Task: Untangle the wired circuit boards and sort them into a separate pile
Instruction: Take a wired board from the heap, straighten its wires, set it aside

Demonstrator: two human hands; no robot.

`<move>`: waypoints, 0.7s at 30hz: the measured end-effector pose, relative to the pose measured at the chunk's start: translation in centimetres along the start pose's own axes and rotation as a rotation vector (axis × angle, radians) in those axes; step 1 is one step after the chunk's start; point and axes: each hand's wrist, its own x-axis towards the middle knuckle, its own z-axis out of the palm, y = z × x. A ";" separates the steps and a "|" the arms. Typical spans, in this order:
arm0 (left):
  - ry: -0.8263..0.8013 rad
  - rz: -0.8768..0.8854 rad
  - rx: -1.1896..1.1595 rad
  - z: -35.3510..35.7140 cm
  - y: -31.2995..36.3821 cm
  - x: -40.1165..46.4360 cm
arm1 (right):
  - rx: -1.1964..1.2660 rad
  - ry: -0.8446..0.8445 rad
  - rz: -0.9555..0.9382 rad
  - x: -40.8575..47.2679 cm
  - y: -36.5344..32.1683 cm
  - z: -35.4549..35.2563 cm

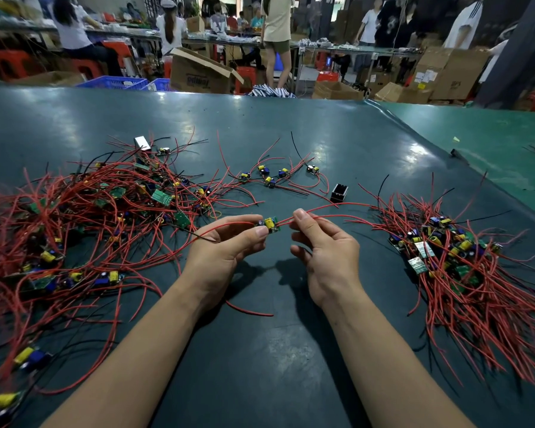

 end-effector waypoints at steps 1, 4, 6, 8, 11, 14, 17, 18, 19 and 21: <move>0.001 0.000 0.009 0.0 0.0 0.0 | 0.010 0.011 -0.001 0.1 -0.1 -0.1; 0.021 -0.009 -0.003 -0.2 0.2 0.1 | 0.079 0.072 -0.014 0.6 -0.6 -0.5; 0.026 -0.014 -0.007 -0.2 0.2 0.2 | 0.137 0.112 -0.017 1.0 -0.9 -1.0; 0.003 -0.009 0.004 -0.2 0.3 0.1 | 0.174 0.127 -0.009 1.2 -1.2 -1.2; -0.002 -0.012 -0.002 -0.2 0.4 0.1 | 0.279 0.177 0.017 1.7 -1.5 -1.7; -0.011 -0.015 0.011 -0.2 0.4 0.0 | 0.339 0.220 0.030 2.1 -1.7 -2.1; -0.017 -0.020 -0.005 -0.2 0.4 -0.1 | 0.347 0.195 0.061 2.2 -1.6 -2.2; -0.013 -0.024 -0.027 -0.2 0.5 -0.1 | 0.343 0.177 0.075 2.2 -1.7 -2.2; -0.010 -0.028 -0.045 -0.3 0.6 0.0 | 0.336 0.165 0.080 2.2 -1.7 -2.2; -0.015 -0.030 -0.047 -0.3 0.6 0.0 | 0.318 0.173 0.057 2.4 -1.8 -2.2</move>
